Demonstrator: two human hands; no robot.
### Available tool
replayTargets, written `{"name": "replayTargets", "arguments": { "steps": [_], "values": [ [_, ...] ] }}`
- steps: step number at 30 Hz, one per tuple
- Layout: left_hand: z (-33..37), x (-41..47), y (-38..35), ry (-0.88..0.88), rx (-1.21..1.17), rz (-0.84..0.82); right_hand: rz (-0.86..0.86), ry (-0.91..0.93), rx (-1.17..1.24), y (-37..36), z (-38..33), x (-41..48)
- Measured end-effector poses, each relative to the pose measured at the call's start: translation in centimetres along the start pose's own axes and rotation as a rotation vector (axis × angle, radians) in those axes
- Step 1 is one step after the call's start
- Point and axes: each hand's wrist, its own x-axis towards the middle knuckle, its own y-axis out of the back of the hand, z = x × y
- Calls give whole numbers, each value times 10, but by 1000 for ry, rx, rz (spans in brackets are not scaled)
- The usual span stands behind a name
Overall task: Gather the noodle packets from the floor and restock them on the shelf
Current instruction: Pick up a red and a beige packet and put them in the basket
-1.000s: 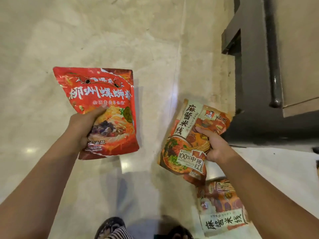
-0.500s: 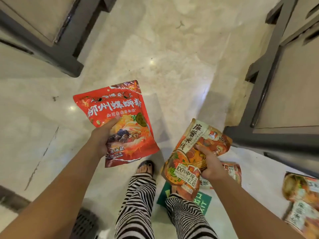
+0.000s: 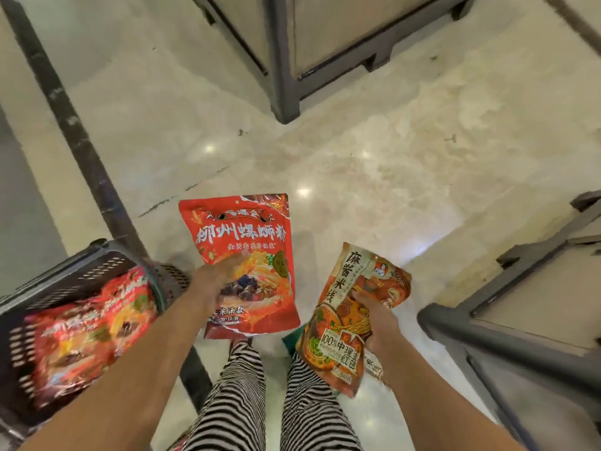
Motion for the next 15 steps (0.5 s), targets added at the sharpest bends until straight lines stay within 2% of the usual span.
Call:
{"name": "replayTargets", "arguments": {
  "steps": [8,15],
  "values": [
    [-45,-44,145,-20,-172,22,-22,56,-303,-99,39,-51],
    [-94,-44,296,-18,-252,54,-111,129,-554,-215,122,-81]
  ]
}}
